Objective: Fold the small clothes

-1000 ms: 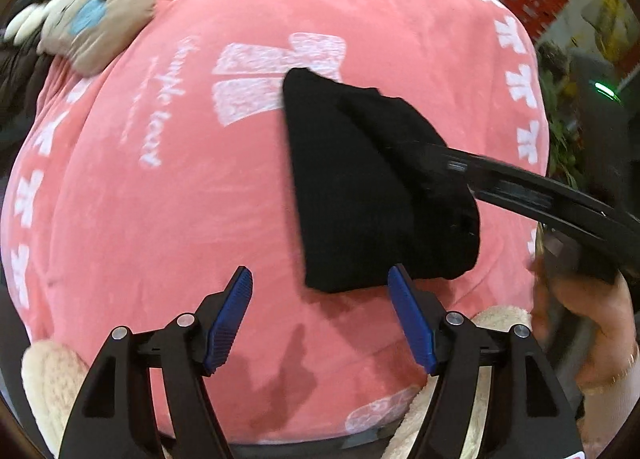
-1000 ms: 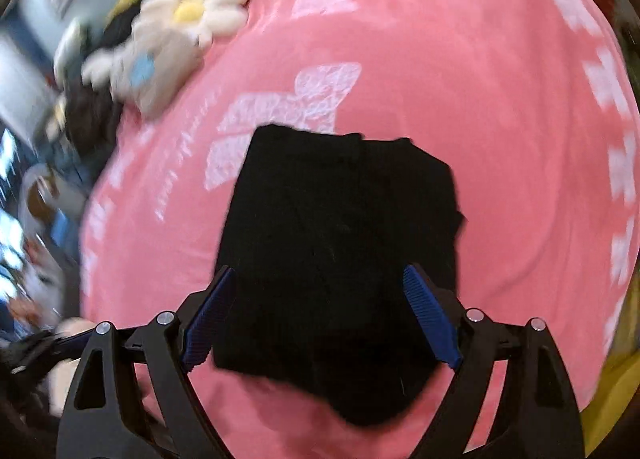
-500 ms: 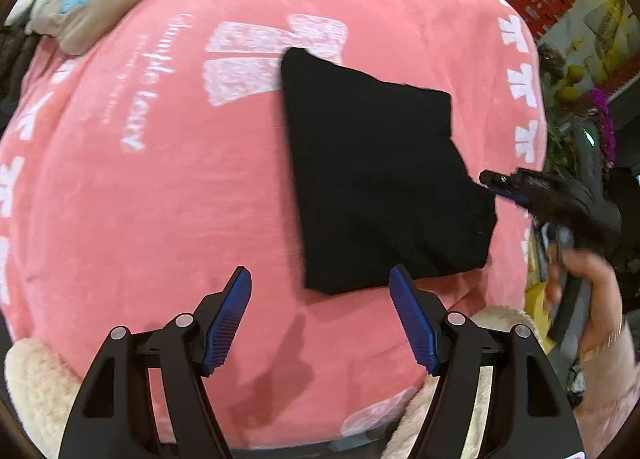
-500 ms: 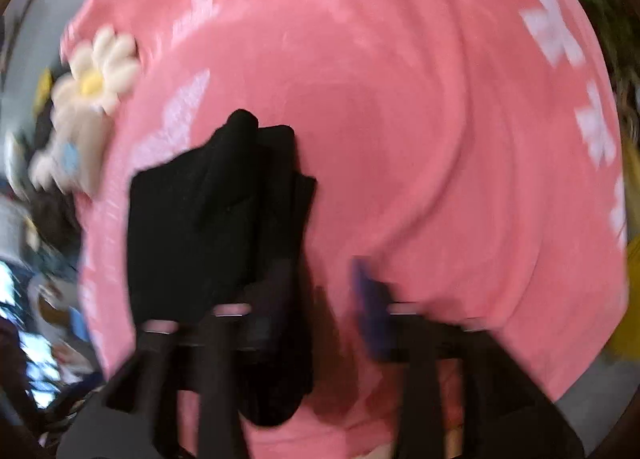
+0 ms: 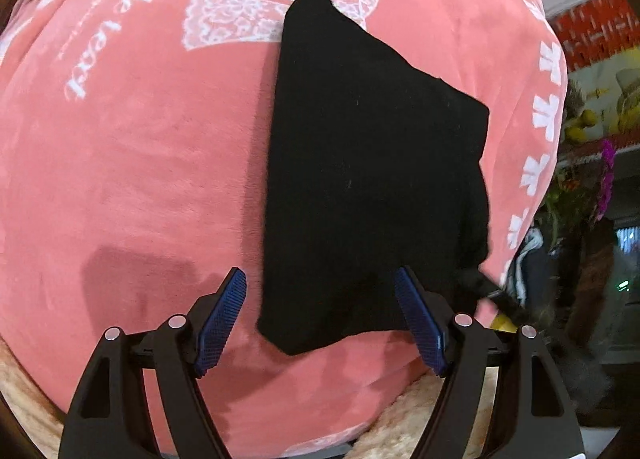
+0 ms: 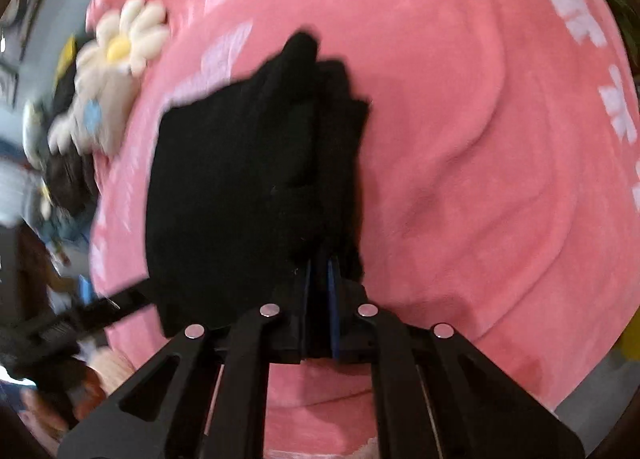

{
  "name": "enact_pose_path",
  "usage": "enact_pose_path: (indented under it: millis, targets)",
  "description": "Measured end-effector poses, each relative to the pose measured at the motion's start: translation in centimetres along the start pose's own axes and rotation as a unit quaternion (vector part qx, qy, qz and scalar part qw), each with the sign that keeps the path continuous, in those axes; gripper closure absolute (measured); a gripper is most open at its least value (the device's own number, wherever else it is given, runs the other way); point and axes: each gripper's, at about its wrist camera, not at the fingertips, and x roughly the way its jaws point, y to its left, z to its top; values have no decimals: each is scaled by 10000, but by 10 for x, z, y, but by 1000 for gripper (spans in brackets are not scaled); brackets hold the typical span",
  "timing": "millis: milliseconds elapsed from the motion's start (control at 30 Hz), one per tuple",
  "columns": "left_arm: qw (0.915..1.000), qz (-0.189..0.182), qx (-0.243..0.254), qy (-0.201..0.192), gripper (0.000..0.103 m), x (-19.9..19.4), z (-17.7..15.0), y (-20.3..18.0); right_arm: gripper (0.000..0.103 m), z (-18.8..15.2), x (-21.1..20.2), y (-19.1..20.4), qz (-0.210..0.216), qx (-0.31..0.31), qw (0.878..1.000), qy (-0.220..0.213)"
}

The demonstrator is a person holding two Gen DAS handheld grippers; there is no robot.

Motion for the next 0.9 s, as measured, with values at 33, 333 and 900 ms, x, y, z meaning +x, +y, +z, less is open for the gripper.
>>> enact_pose_path:
  millis: [33,333,900]
  targets:
    - [10000,32,70,-19,29,-2,-1,0,97,0,2,-10,5,68,9999,73]
    - [9990,190,407,-41,29,3,0,-11,33,1,-25,-14,96,59,9995,-308]
    - [9963,538,184,649,18,62,26,-18,29,0,52,-18,396,570,9972,262]
